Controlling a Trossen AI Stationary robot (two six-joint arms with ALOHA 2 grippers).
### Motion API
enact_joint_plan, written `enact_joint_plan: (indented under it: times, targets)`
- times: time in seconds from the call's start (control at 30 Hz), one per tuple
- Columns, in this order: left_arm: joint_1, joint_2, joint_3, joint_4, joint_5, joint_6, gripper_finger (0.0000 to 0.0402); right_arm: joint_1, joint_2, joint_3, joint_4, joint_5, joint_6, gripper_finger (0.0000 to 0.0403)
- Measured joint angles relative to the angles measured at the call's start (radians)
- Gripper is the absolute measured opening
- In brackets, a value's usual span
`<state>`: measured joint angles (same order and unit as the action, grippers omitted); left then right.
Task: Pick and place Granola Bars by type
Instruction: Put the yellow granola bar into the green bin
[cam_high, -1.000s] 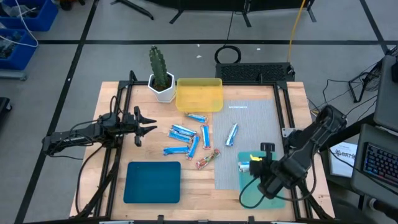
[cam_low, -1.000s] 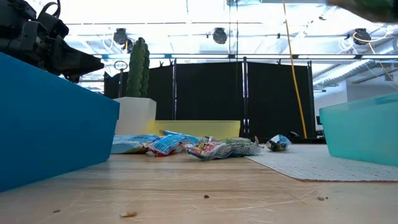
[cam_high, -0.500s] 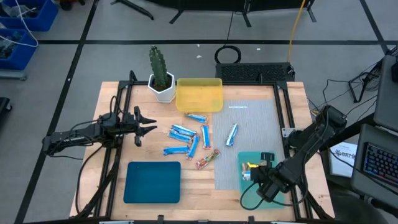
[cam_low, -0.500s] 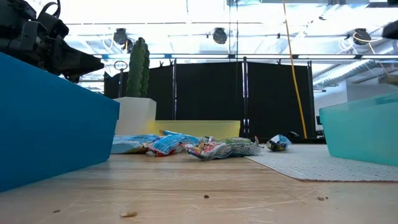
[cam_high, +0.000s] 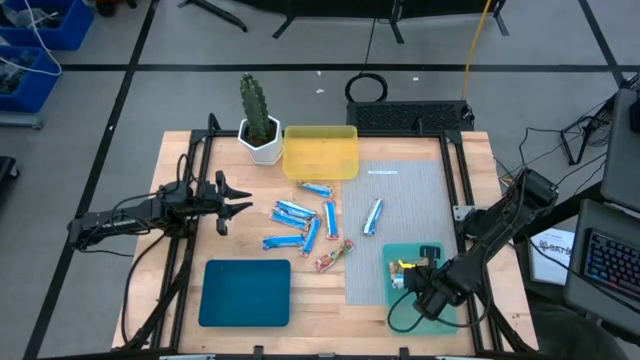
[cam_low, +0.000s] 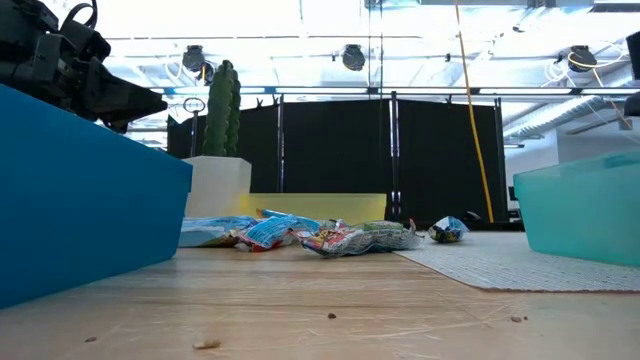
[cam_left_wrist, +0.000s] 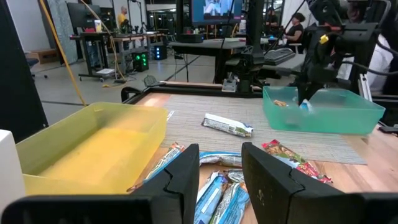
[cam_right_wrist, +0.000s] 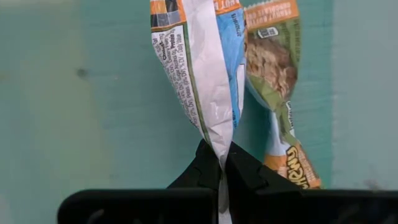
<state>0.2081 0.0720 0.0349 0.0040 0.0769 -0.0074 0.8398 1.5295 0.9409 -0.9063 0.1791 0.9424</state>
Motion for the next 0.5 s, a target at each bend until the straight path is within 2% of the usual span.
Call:
enact_joint_plan:
  times: [0.5]
  targets:
    - [0.000, 0.000, 0.000, 0.000, 0.000, 0.000, 0.0124, -0.008, 0.000, -0.071, 0.093, 0.001, -0.027, 0.0000]
